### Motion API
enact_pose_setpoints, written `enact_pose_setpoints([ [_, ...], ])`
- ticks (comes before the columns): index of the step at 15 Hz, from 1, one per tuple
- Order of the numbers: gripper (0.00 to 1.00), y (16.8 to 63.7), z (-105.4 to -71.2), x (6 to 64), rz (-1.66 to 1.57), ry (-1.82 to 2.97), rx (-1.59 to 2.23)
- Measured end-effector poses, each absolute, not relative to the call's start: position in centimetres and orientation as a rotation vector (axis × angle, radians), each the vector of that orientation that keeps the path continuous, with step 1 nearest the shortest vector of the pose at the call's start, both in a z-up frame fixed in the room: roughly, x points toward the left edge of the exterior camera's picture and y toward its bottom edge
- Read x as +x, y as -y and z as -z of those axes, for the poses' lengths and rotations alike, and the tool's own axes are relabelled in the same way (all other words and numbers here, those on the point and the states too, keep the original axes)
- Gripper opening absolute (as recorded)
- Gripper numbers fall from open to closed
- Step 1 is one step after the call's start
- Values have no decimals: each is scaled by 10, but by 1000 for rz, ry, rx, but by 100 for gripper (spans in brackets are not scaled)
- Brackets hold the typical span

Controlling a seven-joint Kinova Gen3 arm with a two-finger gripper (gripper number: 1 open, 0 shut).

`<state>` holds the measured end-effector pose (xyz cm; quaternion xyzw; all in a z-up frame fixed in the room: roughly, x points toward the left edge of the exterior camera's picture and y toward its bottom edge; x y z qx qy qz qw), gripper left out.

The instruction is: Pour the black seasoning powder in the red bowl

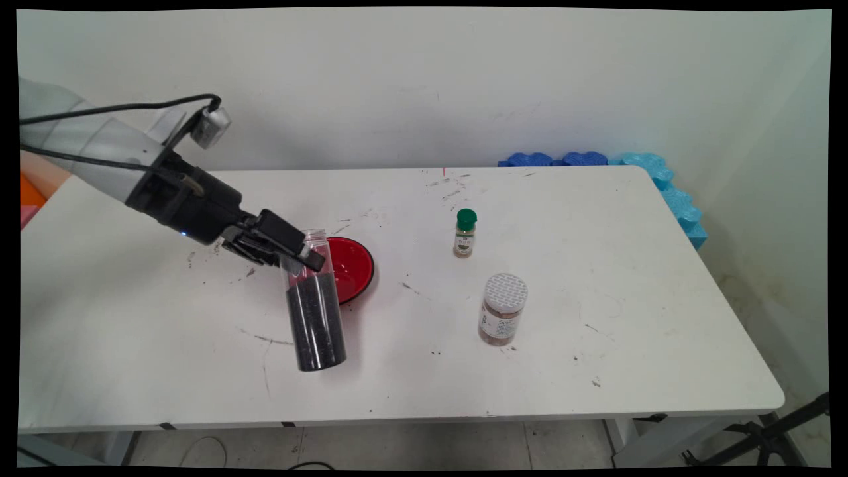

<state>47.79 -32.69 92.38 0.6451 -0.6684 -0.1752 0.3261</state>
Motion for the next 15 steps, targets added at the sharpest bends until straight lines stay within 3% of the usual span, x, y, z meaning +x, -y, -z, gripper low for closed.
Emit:
enact_pose_setpoints([
  [15,0,343,-885,475,770,1242,2113],
])
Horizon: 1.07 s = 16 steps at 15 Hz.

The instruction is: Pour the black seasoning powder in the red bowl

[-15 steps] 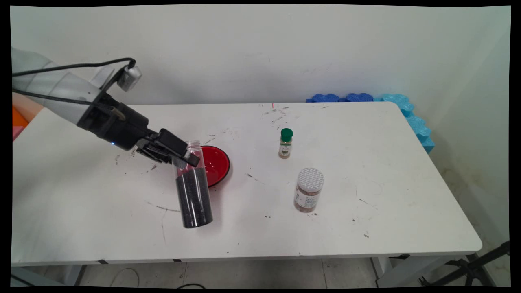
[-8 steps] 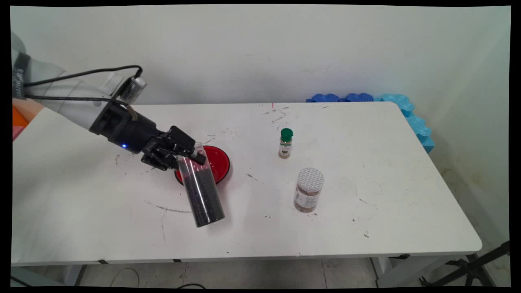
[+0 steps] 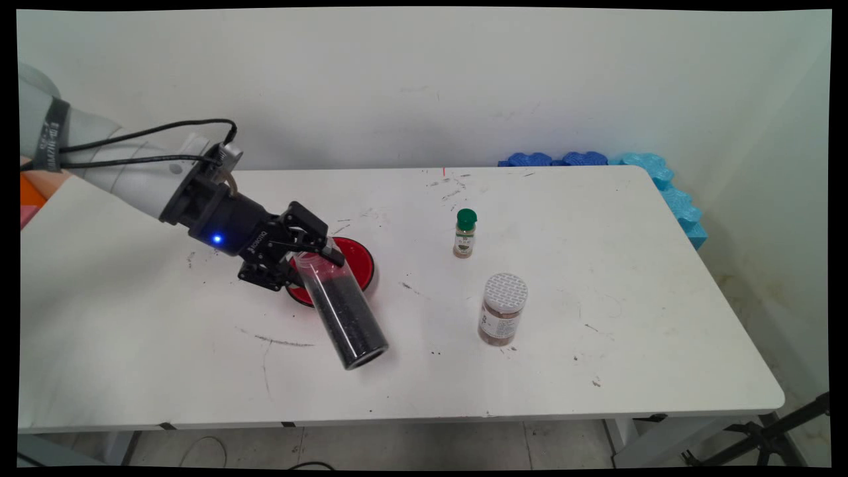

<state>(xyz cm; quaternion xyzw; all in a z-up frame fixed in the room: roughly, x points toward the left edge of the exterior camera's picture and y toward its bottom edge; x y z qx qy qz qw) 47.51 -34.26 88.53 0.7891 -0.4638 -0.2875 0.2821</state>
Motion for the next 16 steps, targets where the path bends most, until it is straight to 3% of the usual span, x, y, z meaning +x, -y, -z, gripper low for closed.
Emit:
enact_pose_setpoints([
  [16,0,351,-874,466,1003,746,2301],
])
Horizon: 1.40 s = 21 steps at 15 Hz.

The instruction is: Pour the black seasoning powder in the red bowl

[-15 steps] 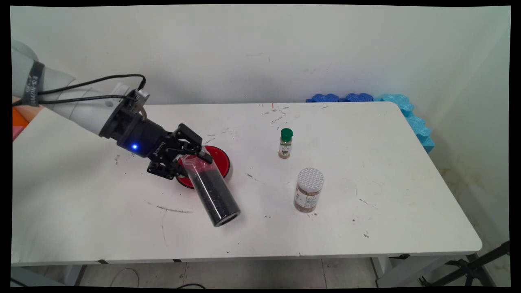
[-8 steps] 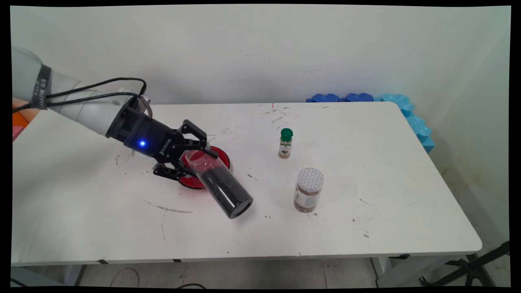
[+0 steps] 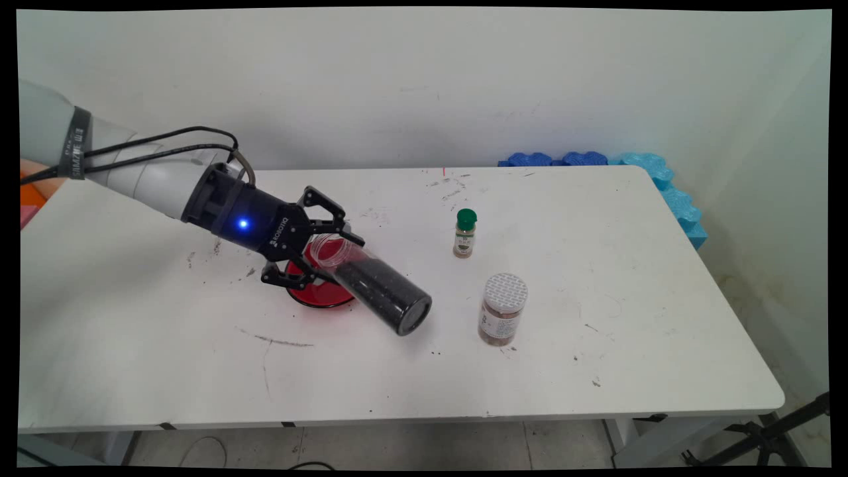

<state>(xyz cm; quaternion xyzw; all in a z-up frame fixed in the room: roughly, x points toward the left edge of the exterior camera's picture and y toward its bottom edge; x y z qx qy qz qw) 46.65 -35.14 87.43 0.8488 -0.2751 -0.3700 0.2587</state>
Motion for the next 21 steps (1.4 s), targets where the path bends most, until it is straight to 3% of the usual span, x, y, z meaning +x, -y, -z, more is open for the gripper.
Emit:
enact_pose_setpoints([
  [21,0,352,-877,474,1207,359,2339],
])
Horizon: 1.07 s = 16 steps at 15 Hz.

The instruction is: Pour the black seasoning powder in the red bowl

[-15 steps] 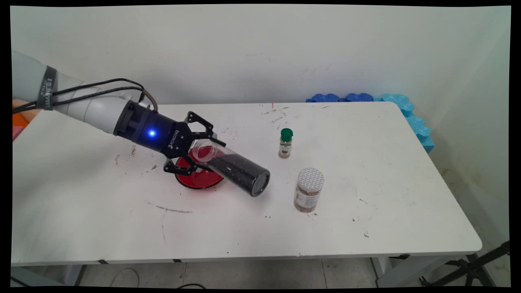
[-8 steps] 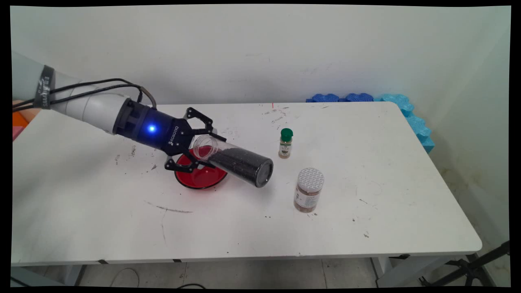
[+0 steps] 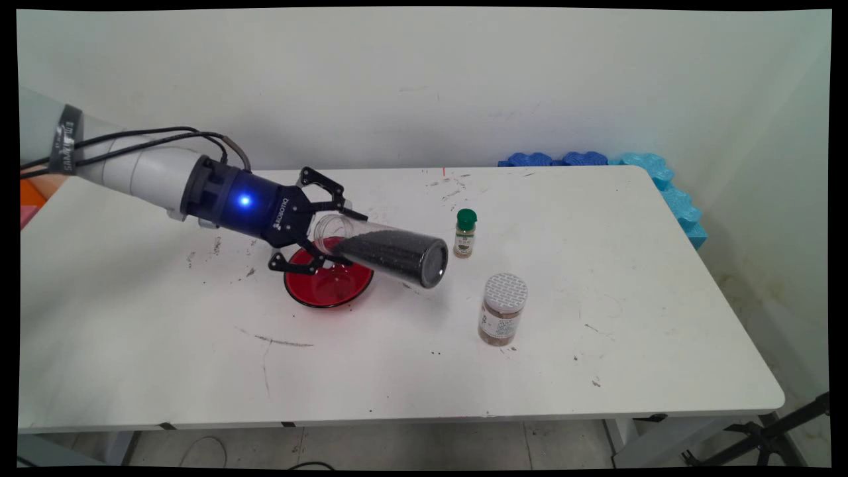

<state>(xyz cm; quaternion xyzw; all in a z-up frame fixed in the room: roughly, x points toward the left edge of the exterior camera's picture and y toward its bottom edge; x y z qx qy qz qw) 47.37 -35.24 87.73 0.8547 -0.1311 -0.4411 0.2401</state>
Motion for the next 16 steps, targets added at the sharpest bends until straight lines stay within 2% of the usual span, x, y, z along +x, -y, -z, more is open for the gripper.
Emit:
enact_pose_setpoints([
  [16,0,356,-875,486,1222,276,2338],
])
